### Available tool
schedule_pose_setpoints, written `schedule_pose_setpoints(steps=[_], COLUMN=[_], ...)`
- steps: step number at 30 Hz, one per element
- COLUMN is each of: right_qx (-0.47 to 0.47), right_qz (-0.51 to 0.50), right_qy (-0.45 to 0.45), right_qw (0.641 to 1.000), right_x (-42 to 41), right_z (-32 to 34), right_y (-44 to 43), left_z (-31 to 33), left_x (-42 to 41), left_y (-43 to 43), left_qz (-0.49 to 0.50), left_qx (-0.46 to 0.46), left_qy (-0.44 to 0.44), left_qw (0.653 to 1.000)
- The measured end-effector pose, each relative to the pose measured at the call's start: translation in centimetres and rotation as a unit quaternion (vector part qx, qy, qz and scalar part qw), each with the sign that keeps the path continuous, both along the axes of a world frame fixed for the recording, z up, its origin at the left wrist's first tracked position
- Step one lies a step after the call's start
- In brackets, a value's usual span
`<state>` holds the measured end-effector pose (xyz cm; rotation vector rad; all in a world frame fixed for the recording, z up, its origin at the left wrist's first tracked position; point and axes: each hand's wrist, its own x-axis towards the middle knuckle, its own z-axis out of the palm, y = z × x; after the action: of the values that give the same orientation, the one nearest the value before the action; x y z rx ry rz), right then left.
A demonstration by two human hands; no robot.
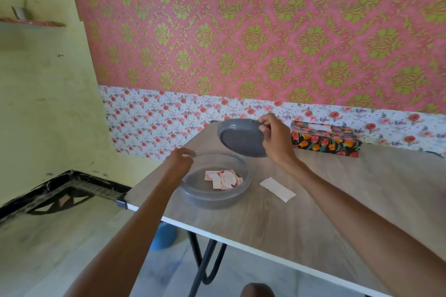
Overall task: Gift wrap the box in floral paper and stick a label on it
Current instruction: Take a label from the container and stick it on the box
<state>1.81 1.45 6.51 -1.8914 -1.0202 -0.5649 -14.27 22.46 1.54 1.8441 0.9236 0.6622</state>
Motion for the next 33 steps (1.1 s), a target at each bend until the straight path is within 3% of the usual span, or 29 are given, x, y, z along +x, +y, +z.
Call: schedule_pose_setpoints(steps=[4, 7, 10, 14, 17, 20, 25, 33], right_qx=[0.169, 0.224, 0.161, 0.051, 0.01, -0.021, -0.053, -0.129], right_qz=[0.02, 0.0, -0.008, 0.033, 0.021, -0.006, -0.017, -0.052], right_qy=[0.041, 0.19, 0.411, 0.568, 0.578, 0.543, 0.527, 0.399], right_qw=[0.984, 0.956, 0.897, 0.821, 0.816, 0.839, 0.848, 0.907], right_x=[-2.0, -1.9, -1.5, -1.9, -2.1, -1.9, -2.2, -3.5], right_z=[3.1, 3.8, 3.1, 0.4, -1.1, -2.1, -2.9, -3.1], right_y=[0.4, 1.6, 3.0, 3.6, 3.9, 4.3, 5.2, 5.8], left_z=[0.3, 0.9, 1.5, 1.9, 1.6, 1.4, 1.5, 0.2], left_x=[0.2, 0.0, -0.2, -0.2, -0.5, -1.0, -1.5, -2.4], left_y=[-0.8, -1.3, -1.4, -0.8, -0.3, -0.1, -0.4, 0.4], left_qz=[0.008, 0.026, 0.027, -0.033, -0.047, -0.037, -0.095, -0.098], left_qx=[-0.065, -0.041, -0.075, -0.076, -0.101, -0.148, -0.121, -0.177], left_qy=[-0.064, -0.121, -0.186, -0.118, -0.097, -0.122, -0.088, -0.104], left_qw=[0.996, 0.992, 0.979, 0.989, 0.989, 0.981, 0.984, 0.974])
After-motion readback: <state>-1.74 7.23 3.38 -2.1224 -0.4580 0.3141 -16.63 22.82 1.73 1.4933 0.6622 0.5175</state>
